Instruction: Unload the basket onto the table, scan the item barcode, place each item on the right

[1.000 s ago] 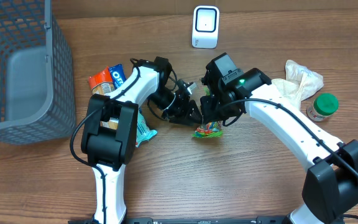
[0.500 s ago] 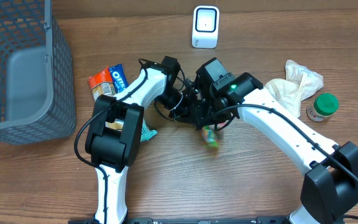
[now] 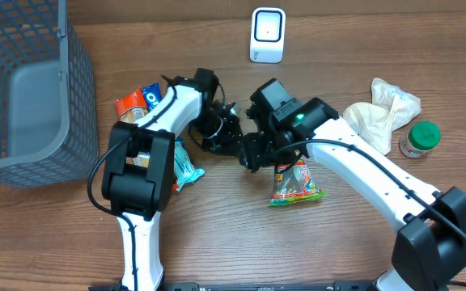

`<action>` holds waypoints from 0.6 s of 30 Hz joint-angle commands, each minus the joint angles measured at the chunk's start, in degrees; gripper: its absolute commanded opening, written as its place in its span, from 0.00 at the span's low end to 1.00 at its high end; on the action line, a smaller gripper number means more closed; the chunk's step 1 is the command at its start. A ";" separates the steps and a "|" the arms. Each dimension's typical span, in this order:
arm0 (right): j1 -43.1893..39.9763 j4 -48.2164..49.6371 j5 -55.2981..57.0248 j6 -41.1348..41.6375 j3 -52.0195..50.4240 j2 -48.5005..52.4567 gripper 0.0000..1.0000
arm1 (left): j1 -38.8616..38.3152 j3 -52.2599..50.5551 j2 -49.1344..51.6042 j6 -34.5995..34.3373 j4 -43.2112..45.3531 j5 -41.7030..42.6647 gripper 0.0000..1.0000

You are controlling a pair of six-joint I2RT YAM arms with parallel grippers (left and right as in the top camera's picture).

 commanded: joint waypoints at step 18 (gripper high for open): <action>-27.56 -4.50 -6.25 -15.78 -13.40 -4.42 0.18 | -8.07 0.07 0.31 -3.52 0.98 1.25 0.04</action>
